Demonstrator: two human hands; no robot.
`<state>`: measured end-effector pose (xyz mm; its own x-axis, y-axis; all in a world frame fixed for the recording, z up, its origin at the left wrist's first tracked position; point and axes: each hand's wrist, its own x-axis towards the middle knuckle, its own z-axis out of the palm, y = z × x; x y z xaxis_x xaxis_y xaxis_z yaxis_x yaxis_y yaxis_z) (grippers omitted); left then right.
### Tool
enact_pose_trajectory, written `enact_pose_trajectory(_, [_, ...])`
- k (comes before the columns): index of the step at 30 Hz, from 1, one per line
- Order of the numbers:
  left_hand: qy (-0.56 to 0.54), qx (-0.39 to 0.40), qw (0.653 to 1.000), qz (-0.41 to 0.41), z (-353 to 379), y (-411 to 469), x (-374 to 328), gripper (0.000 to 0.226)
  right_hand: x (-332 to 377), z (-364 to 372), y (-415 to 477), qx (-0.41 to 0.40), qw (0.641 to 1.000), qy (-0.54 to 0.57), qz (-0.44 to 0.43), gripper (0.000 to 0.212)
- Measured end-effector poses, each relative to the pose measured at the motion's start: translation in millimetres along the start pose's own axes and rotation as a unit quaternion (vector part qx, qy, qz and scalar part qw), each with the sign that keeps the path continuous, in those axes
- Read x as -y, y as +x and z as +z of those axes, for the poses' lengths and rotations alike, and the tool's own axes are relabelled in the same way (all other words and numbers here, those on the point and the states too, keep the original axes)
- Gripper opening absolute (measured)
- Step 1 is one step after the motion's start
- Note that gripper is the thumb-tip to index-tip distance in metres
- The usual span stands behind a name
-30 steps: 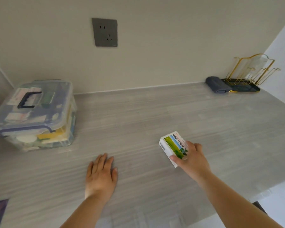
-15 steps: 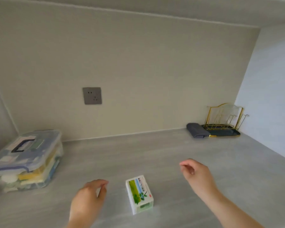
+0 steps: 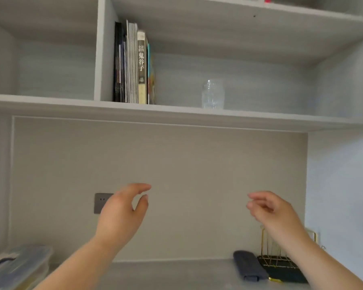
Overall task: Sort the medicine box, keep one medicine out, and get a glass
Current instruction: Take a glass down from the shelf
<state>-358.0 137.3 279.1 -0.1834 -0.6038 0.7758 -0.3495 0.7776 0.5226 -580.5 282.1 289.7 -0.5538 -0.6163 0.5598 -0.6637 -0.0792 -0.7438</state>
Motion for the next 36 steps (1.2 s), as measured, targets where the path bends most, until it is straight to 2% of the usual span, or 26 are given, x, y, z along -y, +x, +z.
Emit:
enact_pose_trajectory(3, [0.098,-0.009,0.992,0.079,-7,44,-8,0.035,15,-5,35,0.037,0.997,-0.054,-0.051,0.035])
enact_pose_trajectory(5, [0.145,-0.023,0.981,0.124,-9,71,-14,0.043,25,-7,63,0.033,0.99,-0.101,-0.095,0.044])
enact_pose_trajectory(10, [0.212,-0.054,0.961,0.17,6,135,-29,0.056,63,-11,132,-0.083,0.974,-0.105,-0.183,0.049])
enact_pose_trajectory(13, [0.251,-0.044,0.942,0.216,22,174,-36,0.059,80,-4,172,-0.116,0.937,-0.235,-0.232,0.061])
enact_pose_trajectory(15, [0.262,-0.044,0.937,0.227,30,195,-38,0.06,91,3,195,-0.13,0.928,-0.253,-0.242,0.067])
enact_pose_trajectory(19, [0.269,-0.025,0.942,0.199,42,216,-24,0.062,113,15,237,-0.132,0.964,-0.167,-0.161,0.083])
enact_pose_trajectory(25, [0.22,-0.1,0.942,0.235,62,219,-12,0.068,122,24,281,-0.084,0.99,-0.109,-0.037,0.096])
enact_pose_trajectory(36, [0.22,-0.116,0.936,0.247,66,221,-6,0.069,129,39,302,-0.096,0.993,-0.065,-0.001,0.093])
